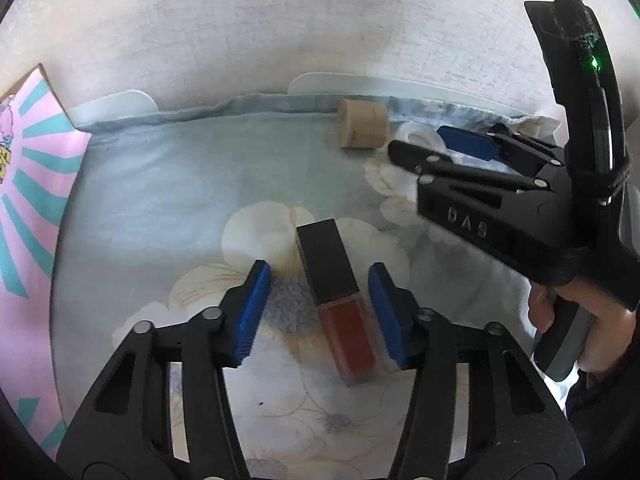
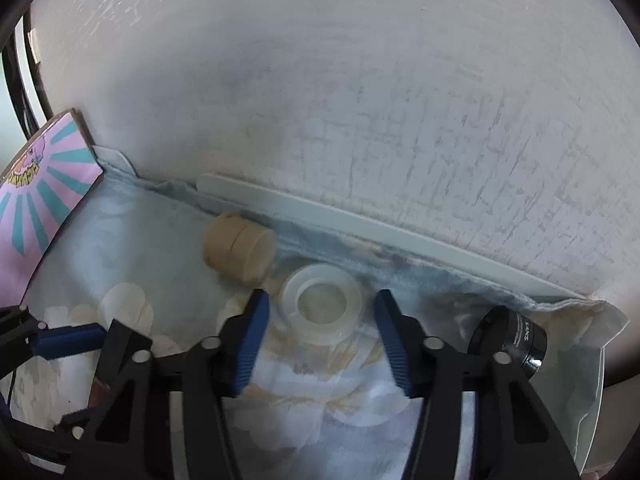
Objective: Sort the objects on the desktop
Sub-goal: 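Grasp the red lip gloss with the left tool while the right tool grasps the clear tape ring, then carry the lip gloss and tape ring into the striped box and release both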
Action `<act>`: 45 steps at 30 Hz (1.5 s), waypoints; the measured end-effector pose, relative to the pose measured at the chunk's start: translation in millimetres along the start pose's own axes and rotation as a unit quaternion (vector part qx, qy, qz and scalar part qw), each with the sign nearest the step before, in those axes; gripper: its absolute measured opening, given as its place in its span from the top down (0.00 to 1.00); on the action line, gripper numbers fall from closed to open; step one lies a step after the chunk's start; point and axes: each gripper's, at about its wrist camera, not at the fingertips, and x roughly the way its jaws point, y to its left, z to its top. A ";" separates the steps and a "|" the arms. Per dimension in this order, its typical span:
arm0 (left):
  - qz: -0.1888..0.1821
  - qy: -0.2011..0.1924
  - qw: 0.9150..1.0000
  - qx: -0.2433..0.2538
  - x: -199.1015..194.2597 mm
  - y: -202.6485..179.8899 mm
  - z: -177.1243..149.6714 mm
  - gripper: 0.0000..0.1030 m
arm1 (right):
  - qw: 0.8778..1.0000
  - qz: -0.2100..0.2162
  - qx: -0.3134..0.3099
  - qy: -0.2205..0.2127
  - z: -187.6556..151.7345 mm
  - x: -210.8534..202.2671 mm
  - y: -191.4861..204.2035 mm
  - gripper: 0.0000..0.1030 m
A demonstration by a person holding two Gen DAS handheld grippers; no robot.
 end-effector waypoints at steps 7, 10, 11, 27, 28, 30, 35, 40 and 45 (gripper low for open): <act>-0.023 0.002 1.000 -0.002 -5.5 5.3 -0.7 0.79 | 1.000 -0.006 0.004 -0.008 0.5 -6.5 2.3 0.62; -0.030 0.007 0.999 -0.008 -10.1 9.9 -0.3 0.81 | 1.000 -0.008 0.007 -0.010 1.7 -11.9 2.0 0.62; -0.031 0.008 0.999 -0.009 -12.3 11.3 0.0 0.81 | 1.000 -0.007 0.010 -0.009 2.0 -13.4 1.7 0.62; -0.044 0.001 0.999 -0.009 -61.3 20.5 8.1 0.83 | 0.999 -0.021 0.025 -0.020 2.3 -60.3 8.9 0.62; -0.043 0.000 0.999 -0.008 -60.8 18.4 16.3 0.83 | 0.999 -0.021 0.025 -0.019 2.1 -64.9 9.7 0.62; -0.043 -0.003 0.999 -0.005 -63.0 8.7 20.7 0.83 | 0.999 -0.023 0.024 -0.022 3.7 -74.5 12.7 0.62; -0.045 -0.015 0.999 -0.007 -83.4 23.5 27.7 0.83 | 0.999 -0.025 0.022 -0.023 13.0 -95.6 13.8 0.62; -0.045 -0.030 0.998 -0.013 -118.2 36.8 36.7 0.83 | 0.999 -0.023 0.020 -0.028 23.4 -121.0 -4.1 0.62; -0.038 -0.045 0.998 -0.028 -158.3 58.9 46.8 0.83 | 1.000 -0.004 0.009 -0.023 43.5 -155.1 14.5 0.62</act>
